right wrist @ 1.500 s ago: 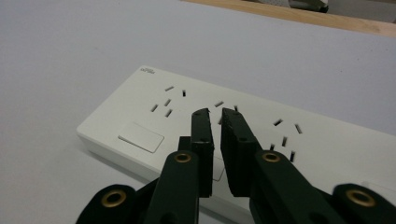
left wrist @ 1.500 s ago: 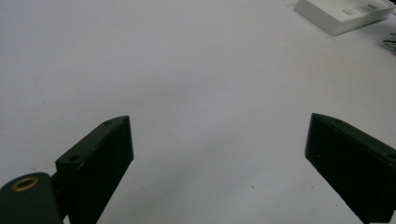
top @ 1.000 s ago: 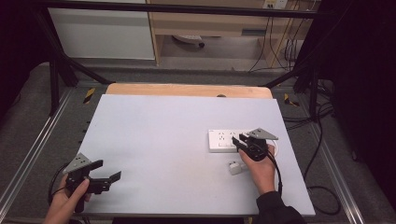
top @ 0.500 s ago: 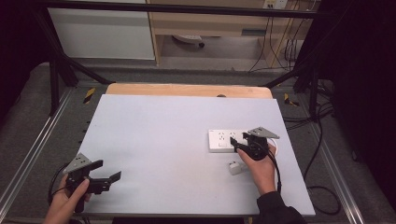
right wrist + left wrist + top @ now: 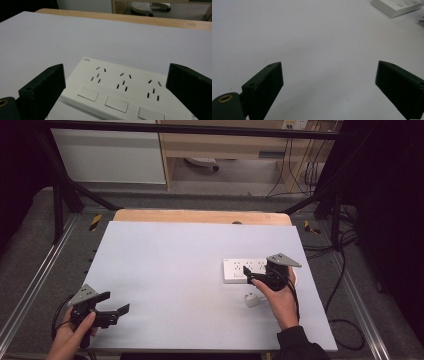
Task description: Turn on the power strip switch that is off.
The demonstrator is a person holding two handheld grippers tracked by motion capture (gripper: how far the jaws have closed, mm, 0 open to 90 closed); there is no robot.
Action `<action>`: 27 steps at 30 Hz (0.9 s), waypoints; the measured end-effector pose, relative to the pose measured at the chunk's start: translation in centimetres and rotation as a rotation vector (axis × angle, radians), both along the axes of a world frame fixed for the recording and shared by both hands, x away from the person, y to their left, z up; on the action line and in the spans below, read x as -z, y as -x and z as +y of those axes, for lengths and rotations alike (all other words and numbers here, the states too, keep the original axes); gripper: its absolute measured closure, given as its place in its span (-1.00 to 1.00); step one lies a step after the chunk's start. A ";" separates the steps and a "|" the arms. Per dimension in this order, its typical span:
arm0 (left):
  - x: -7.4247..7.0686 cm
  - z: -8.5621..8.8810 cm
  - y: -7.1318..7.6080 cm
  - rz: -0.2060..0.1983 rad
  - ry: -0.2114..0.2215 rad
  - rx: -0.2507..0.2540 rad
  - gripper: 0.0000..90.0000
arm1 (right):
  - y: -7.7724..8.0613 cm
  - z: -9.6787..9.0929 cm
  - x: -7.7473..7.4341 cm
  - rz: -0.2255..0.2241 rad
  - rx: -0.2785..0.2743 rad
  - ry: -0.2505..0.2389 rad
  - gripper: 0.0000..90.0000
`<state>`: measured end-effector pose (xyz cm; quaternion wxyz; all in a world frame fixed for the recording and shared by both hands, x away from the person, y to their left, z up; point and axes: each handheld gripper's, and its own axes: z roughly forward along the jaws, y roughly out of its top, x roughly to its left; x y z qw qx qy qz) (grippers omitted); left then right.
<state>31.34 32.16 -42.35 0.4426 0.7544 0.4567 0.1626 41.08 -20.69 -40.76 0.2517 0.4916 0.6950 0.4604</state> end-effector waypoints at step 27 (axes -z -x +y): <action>0.0 0.0 0.0 0.003 -0.003 0.001 -0.83 | 4.1 -2.0 -2.9 -0.150 -0.008 0.006 -0.88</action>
